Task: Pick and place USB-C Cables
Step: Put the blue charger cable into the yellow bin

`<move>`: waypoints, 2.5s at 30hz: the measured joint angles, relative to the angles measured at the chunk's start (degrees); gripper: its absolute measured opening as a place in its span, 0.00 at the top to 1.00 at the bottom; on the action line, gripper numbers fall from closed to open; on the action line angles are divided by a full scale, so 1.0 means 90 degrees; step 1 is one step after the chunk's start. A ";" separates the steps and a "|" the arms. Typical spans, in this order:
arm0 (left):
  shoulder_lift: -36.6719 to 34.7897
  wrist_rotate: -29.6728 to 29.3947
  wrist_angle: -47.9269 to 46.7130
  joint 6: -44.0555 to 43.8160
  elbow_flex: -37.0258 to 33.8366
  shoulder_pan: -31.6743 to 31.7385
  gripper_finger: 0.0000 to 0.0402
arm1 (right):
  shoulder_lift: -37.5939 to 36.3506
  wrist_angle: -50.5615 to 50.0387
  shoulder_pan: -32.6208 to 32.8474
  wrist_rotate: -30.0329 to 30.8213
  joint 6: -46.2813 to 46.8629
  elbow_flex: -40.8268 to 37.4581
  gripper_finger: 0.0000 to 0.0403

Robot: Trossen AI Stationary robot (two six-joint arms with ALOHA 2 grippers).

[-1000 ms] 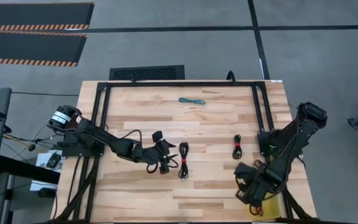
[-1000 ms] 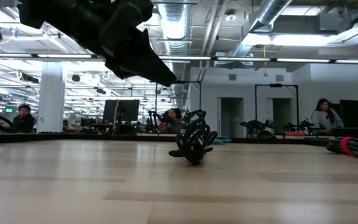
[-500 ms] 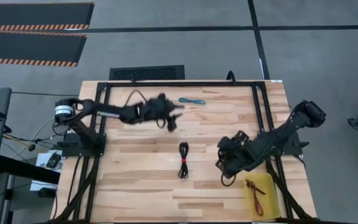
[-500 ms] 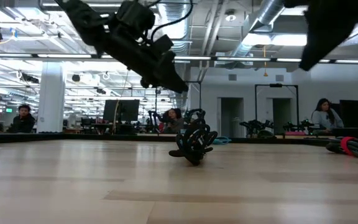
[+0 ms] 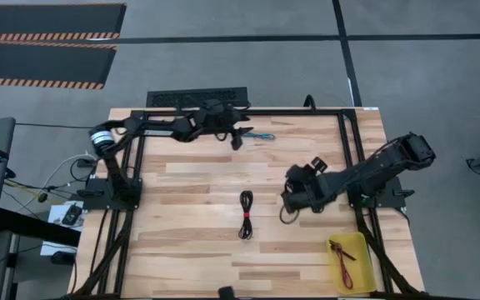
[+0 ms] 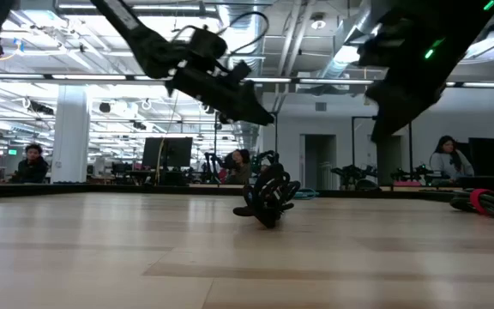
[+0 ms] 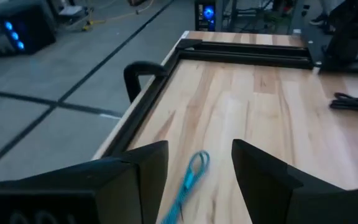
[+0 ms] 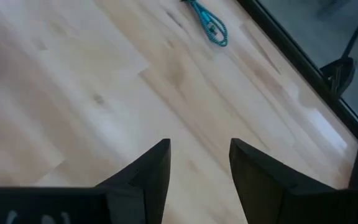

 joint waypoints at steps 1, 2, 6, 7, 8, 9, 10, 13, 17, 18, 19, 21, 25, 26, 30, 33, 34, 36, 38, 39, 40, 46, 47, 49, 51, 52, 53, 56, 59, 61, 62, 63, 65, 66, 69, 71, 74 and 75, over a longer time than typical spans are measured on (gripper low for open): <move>0.0166 -0.0004 0.0003 0.0096 0.0177 -0.0005 0.58 | 0.0000 0.0262 -0.0182 0.0007 -0.0221 -0.0121 0.54; 0.0337 -0.0007 -0.0002 0.0228 0.0360 -0.0007 0.58 | 0.0000 0.0568 -0.0346 0.0005 -0.0454 -0.0267 0.54; 0.0932 0.0008 -0.0697 0.0688 0.1276 0.0036 0.58 | -0.0010 0.2394 -0.1103 -0.0320 -0.1520 -0.1076 0.54; 0.1085 0.0052 -0.1078 0.0789 0.1544 0.0063 0.58 | -0.0010 0.2980 -0.1327 -0.0567 -0.1809 -0.1324 0.54; 0.1231 0.0101 -0.1564 0.0907 0.1850 0.0089 0.58 | -0.0010 0.3690 -0.1545 -0.0831 -0.2087 -0.1590 0.54; 0.1392 0.0139 -0.2086 0.1055 0.2163 0.0129 0.58 | -0.0010 0.4349 -0.1747 -0.1072 -0.2371 -0.1842 0.54; 0.1568 0.0171 -0.2606 0.1237 0.2503 0.0149 0.58 | -0.0010 0.4971 -0.1919 -0.1312 -0.2646 -0.2095 0.55; 0.2075 0.0227 -0.4009 0.1668 0.3485 0.0225 0.58 | -0.0010 0.6370 -0.2350 -0.1993 -0.3435 -0.2583 0.57; 0.2837 0.0304 -0.5107 0.2030 0.4542 0.0291 0.58 | -0.0010 0.6784 -0.2744 -0.2018 -0.4048 -0.2690 0.61; 0.3035 0.0339 -0.5345 0.2125 0.4745 0.0304 0.58 | -0.0010 0.6866 -0.2831 -0.2019 -0.4188 -0.2688 0.62; 0.3217 0.0376 -0.5525 0.2206 0.4955 0.0306 0.58 | -0.0010 0.6938 -0.2905 -0.2018 -0.4326 -0.2687 0.63; 0.3577 0.0646 -0.6065 0.2362 0.5401 0.0312 0.58 | -0.0017 0.6978 -0.3061 -0.2030 -0.4543 -0.2682 0.64; 0.4075 0.0622 -0.6944 0.2464 0.6208 0.0301 0.58 | -0.0222 0.6953 -0.3406 -0.2054 -0.4682 -0.2682 0.65; 0.4090 0.0620 -0.7164 0.2403 0.6339 0.0299 0.58 | -0.0319 0.6908 -0.3481 -0.2122 -0.4688 -0.2682 0.66; 0.4014 0.0535 -0.7160 0.2140 0.6493 0.0304 0.58 | -0.0747 0.6930 -0.3699 -0.2670 -0.4779 -0.2682 0.66; 0.4041 0.0519 -0.7427 0.1991 0.6565 0.0335 0.58 | -0.1079 0.6951 -0.3726 -0.2889 -0.4808 -0.2682 0.66; 0.4041 0.0508 -0.7447 0.1987 0.6577 0.0338 0.58 | -0.1180 0.6929 -0.3716 -0.2938 -0.4805 -0.2682 0.66; 0.4041 0.0397 -0.7525 0.1971 0.6586 0.0340 0.58 | -0.1359 0.6928 -0.3674 -0.3059 -0.4797 -0.2682 0.66; 0.4041 0.0282 -0.7697 0.1948 0.6607 0.0352 0.58 | -0.1496 0.6880 -0.3597 -0.3079 -0.4796 -0.2695 0.66; 0.4041 0.0250 -0.7818 0.1951 0.6640 0.0363 0.58 | -0.1546 0.6881 -0.3553 -0.3080 -0.4791 -0.2716 0.66; 0.4041 0.0196 -0.7866 0.1978 0.6656 0.0372 0.58 | -0.1589 0.6851 -0.3516 -0.3082 -0.4783 -0.2728 0.66; 0.4041 0.0021 -0.8304 0.2209 0.6657 0.0501 0.58 | -0.1681 0.6659 -0.3410 -0.3094 -0.4675 -0.2731 0.67; 0.4039 0.0037 -0.8303 0.2234 0.6632 0.0531 0.58 | -0.1681 0.6664 -0.3410 -0.3094 -0.4675 -0.2731 0.67; 0.4036 0.0037 -0.8303 0.2256 0.6542 0.0585 0.58 | -0.1664 0.6685 -0.3410 -0.3094 -0.4677 -0.2731 0.67; 0.4039 0.0098 -0.8332 0.2251 0.6473 0.0644 0.58 | -0.1654 0.6656 -0.3416 -0.3092 -0.4677 -0.2731 0.67; 0.4041 0.0155 -0.8330 0.2241 0.6467 0.0674 0.58 | -0.1654 0.6674 -0.3424 -0.3094 -0.4677 -0.2731 0.68; 0.4041 0.0235 -0.8355 0.2225 0.6467 0.0708 0.58 | -0.1655 0.6686 -0.3430 -0.3094 -0.4677 -0.2731 0.68; 0.4041 0.0277 -0.8430 0.2225 0.6467 0.0756 0.58 | -0.1654 0.6678 -0.3430 -0.3092 -0.4677 -0.2731 0.69; 0.4041 0.0263 -0.8425 0.2227 0.6467 0.0786 0.61 | -0.1656 0.6680 -0.3427 -0.3128 -0.4675 -0.2731 0.69; 0.4041 0.0266 -0.8429 0.2227 0.6465 0.0811 0.66 | -0.1664 0.6681 -0.3407 -0.3179 -0.4672 -0.2731 0.70; 0.4041 0.0267 -0.8429 0.2227 0.6465 0.0820 0.69 | -0.1668 0.6681 -0.3386 -0.3189 -0.4668 -0.2731 0.70; 0.4041 0.0273 -0.8429 0.2231 0.6465 0.0831 0.72 | -0.1668 0.6686 -0.3365 -0.3188 -0.4668 -0.2731 0.71; 0.4041 0.0284 -0.8430 0.2303 0.6465 0.0841 0.79 | -0.1668 0.6683 -0.3317 -0.3189 -0.4668 -0.2731 0.71; 0.4039 0.0286 -0.8438 0.2353 0.6465 0.0843 0.82 | -0.1668 0.6684 -0.3286 -0.3189 -0.4669 -0.2731 0.71; 0.4041 0.0280 -0.8518 0.2572 0.6465 0.0848 0.90 | -0.1668 0.6684 -0.3246 -0.3191 -0.4672 -0.2731 0.71; 0.4041 0.0281 -0.8588 0.2745 0.6463 0.0845 0.94 | -0.1668 0.6684 -0.3252 -0.3191 -0.4674 -0.2731 0.71; 0.4041 0.0286 -0.8556 0.2768 0.6421 0.0845 0.98 | -0.1668 0.6684 -0.3260 -0.3190 -0.4677 -0.2731 0.71; 0.4041 0.0287 -0.8548 0.2769 0.6402 0.0845 0.98 | -0.1668 0.6683 -0.3267 -0.3191 -0.4700 -0.2731 0.71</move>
